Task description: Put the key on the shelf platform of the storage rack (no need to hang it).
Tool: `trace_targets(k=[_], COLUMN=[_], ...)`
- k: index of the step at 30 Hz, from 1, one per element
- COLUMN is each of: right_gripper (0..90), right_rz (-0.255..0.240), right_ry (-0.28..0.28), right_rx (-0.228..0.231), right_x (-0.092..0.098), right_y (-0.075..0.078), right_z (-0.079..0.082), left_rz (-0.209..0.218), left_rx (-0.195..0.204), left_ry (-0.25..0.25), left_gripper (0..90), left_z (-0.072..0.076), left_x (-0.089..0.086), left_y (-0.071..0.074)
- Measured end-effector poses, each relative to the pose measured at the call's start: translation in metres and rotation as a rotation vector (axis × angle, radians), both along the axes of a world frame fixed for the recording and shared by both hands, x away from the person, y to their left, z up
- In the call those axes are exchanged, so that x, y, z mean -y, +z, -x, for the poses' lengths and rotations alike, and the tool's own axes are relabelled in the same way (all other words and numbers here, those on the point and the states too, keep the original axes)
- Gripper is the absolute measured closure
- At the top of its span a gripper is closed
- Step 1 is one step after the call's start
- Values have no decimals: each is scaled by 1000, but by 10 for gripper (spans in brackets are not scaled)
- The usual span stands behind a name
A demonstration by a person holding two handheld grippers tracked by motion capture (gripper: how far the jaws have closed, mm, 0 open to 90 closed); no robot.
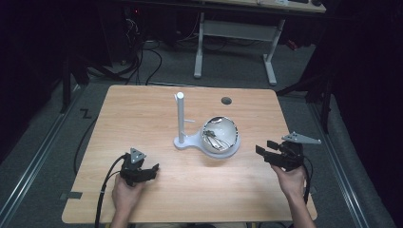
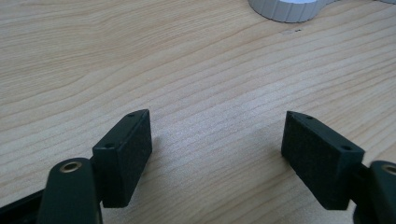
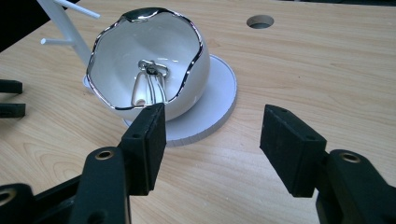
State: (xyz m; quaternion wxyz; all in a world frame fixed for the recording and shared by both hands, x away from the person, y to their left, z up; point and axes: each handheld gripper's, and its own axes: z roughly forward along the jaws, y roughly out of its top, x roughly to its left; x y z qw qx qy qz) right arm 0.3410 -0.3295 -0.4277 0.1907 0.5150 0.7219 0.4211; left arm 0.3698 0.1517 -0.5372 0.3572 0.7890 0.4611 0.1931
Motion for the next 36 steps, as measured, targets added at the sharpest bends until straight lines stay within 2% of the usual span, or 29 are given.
trace_targets(k=[9, 15, 26, 36], right_gripper=[421, 427, 438, 444], right_rz=[-9, -18, -20, -3], right_ry=[-7, -10, 7, 22], right_rx=[3, -14, -38, -57], right_x=[4, 4, -6, -13], right_y=[-7, -16, -30, -41], right_z=[10, 15, 15, 13], left_rz=[0, -2, -4, -5], left_rx=[0, 2, 2, 3], left_ry=[1, 2, 2, 3], left_gripper=[249, 249, 249, 249], left_z=[0, 0, 0, 0], left_x=[0, 0, 1, 1], left_y=[0, 0, 0, 0])
